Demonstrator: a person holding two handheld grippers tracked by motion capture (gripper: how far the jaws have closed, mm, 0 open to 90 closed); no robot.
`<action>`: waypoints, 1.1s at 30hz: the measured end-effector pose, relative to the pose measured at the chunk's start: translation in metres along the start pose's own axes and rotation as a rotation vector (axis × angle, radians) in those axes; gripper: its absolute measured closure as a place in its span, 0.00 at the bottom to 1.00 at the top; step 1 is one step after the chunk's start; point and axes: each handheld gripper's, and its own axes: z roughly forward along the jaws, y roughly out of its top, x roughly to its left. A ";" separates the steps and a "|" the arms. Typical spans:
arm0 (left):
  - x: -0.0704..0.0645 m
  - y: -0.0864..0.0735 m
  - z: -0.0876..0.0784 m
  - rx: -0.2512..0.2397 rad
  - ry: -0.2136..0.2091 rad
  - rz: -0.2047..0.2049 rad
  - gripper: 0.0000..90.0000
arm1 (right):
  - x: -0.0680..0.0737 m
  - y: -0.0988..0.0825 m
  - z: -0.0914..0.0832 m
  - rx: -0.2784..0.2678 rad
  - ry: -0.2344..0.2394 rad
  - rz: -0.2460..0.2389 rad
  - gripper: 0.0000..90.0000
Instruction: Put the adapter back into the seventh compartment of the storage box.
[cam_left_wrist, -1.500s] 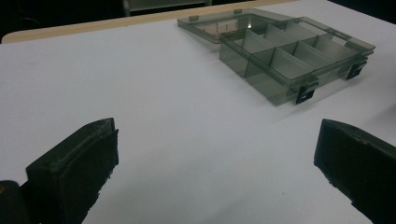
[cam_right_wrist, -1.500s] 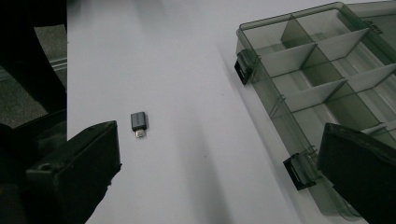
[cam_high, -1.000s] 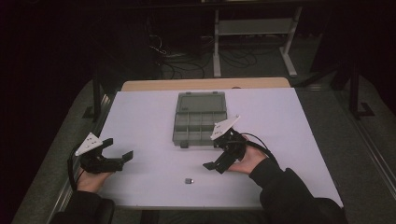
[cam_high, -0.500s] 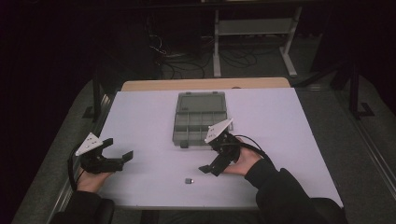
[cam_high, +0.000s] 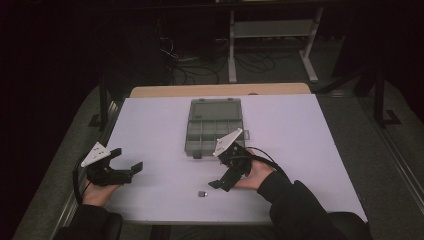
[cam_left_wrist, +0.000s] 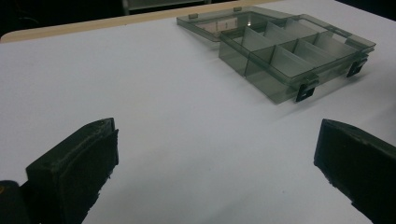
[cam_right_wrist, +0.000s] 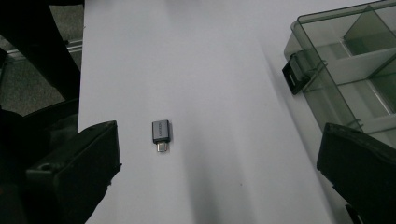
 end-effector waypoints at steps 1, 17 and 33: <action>0.000 0.000 0.000 0.000 0.000 0.000 0.00 | 0.000 0.000 0.000 0.000 0.000 0.000 0.00; -0.001 0.000 0.000 0.005 -0.001 0.006 0.00 | 0.007 0.003 0.022 0.052 0.025 -0.041 0.00; -0.002 0.000 0.000 0.000 -0.004 0.009 0.00 | 0.023 0.004 0.057 0.110 0.078 -0.090 0.00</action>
